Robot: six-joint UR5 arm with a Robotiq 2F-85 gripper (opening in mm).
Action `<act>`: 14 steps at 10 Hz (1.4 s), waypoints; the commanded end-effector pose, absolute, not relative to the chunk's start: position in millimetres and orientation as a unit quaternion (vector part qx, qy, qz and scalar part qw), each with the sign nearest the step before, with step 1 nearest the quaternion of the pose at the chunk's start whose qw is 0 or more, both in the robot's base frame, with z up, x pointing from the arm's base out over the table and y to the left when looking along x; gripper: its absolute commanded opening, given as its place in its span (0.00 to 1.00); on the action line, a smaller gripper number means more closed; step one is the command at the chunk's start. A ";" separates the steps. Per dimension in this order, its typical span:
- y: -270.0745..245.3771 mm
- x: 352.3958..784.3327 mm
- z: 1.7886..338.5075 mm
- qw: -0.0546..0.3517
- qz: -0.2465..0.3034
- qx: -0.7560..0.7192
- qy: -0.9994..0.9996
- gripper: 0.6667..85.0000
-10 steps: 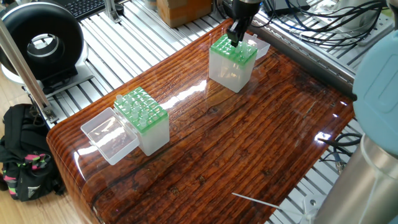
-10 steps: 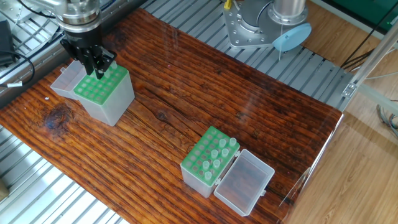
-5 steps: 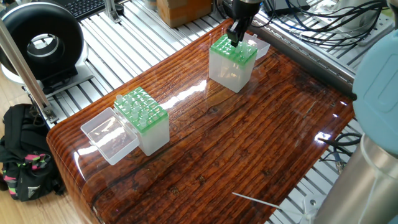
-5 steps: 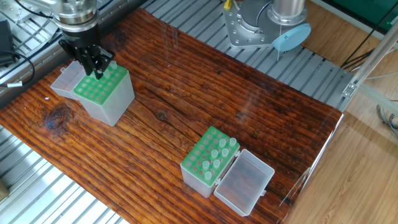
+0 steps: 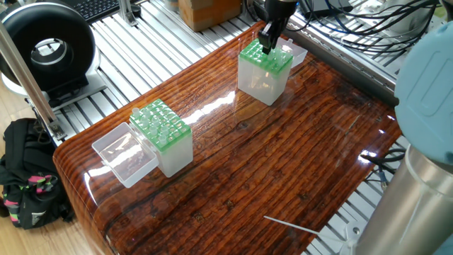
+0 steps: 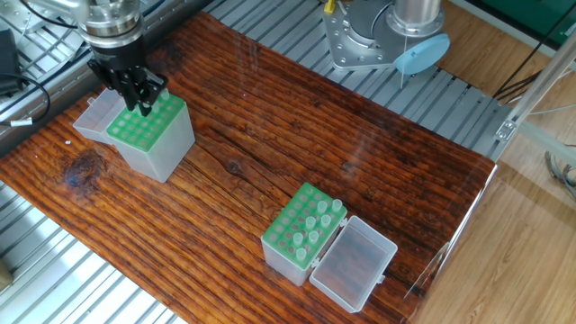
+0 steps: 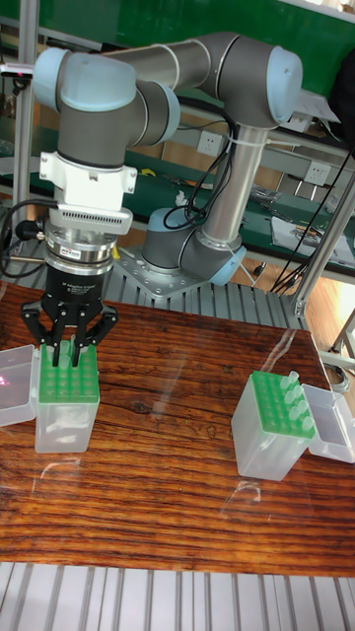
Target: Transfer all large pipette tips from one holder to another
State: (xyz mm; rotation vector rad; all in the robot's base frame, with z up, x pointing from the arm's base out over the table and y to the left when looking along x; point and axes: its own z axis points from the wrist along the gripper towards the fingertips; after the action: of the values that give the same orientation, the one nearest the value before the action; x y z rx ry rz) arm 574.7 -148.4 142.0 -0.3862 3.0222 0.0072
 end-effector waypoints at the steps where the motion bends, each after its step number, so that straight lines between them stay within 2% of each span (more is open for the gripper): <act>1: -147.3 576.1 142.1 0.050 0.007 -0.125 0.991 0.34; 7: -147.2 577.7 140.3 0.050 0.007 -0.128 0.990 0.34; 14: -144.2 577.3 142.3 0.049 0.007 -0.125 0.991 0.17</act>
State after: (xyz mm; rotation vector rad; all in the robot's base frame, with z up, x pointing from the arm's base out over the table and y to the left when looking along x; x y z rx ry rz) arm 576.5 -147.6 139.4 -0.3958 3.0233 0.0078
